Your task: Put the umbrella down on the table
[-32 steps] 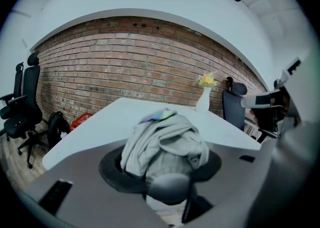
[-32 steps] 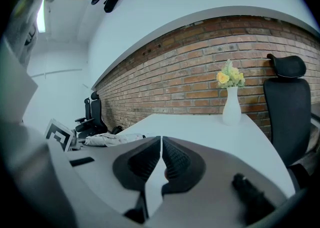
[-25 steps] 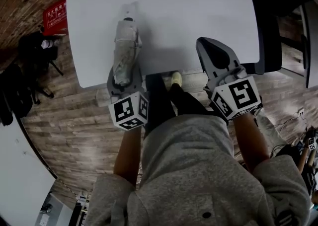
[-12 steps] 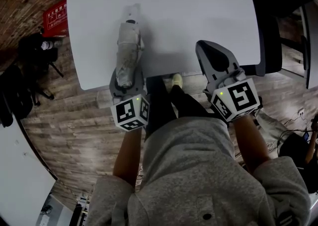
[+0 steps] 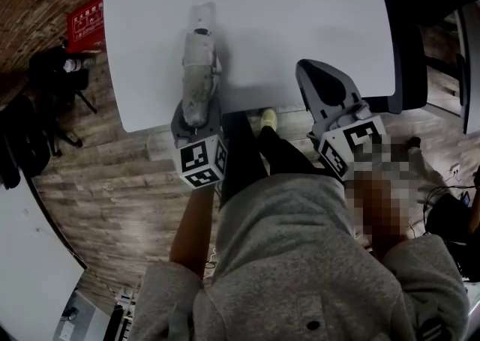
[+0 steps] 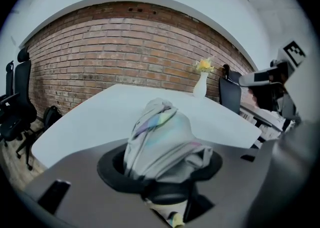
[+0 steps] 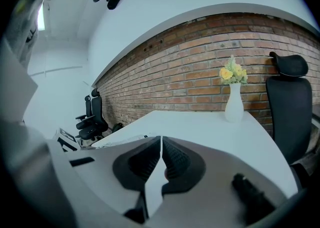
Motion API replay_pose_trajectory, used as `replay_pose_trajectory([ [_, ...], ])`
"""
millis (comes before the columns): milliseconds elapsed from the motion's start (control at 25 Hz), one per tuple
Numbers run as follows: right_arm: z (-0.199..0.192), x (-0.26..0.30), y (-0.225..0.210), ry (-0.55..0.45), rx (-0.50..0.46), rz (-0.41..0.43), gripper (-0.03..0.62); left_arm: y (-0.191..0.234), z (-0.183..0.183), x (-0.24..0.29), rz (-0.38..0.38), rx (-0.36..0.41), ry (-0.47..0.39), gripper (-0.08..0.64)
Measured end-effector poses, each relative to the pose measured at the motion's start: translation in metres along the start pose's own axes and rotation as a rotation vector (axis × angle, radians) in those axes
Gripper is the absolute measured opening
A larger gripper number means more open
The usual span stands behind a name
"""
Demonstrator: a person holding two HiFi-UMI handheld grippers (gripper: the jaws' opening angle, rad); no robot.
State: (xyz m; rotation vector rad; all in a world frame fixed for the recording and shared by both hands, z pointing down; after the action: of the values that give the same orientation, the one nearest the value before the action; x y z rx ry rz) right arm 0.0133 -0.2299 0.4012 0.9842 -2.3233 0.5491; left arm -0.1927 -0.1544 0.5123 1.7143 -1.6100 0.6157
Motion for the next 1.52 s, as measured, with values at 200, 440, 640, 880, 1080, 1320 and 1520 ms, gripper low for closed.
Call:
replay_pose_trajectory([
  [200, 0.001, 0.000, -0.001, -0.001, -0.007, -0.005, 0.025, 0.000, -0.009, 0.009, 0.009, 0.015, 0.034, 0.238],
  [440, 0.001, -0.001, -0.006, 0.003, -0.019, -0.013, 0.025, 0.003, -0.009, 0.018, 0.064, 0.060, 0.067, 0.250],
  [640, -0.001, -0.005, -0.013, 0.012, -0.012, -0.029, 0.025, 0.000, -0.006, 0.025, 0.092, 0.077, 0.087, 0.264],
  [880, 0.000, -0.008, -0.013, 0.001, -0.016, -0.031, 0.025, -0.002, -0.008, 0.025, 0.084, 0.083, 0.088, 0.292],
  [1080, -0.001, -0.015, -0.014, 0.001, -0.024, -0.037, 0.025, -0.006, -0.004, 0.022, 0.038, 0.046, 0.064, 0.330],
  [1320, 0.004, -0.029, -0.013, -0.025, -0.045, -0.037, 0.025, -0.011, -0.005, 0.011, 0.033, 0.041, 0.052, 0.331],
  [1520, 0.005, -0.044, -0.010, -0.053, -0.067, -0.033, 0.025, -0.016, -0.002, -0.007, 0.049, 0.052, 0.026, 0.331],
])
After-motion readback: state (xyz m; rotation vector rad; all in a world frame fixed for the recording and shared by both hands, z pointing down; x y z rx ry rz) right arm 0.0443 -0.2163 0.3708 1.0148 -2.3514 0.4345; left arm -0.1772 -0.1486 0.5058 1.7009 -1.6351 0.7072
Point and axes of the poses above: the fingertips, and each gripper's own axes: x forward along the fingers, y to its left, z out of its top, the point moved 3 cm from there along -x, backward along the fingers, and after that the axes turned 13 degrees about y, right-handed, at the moved point
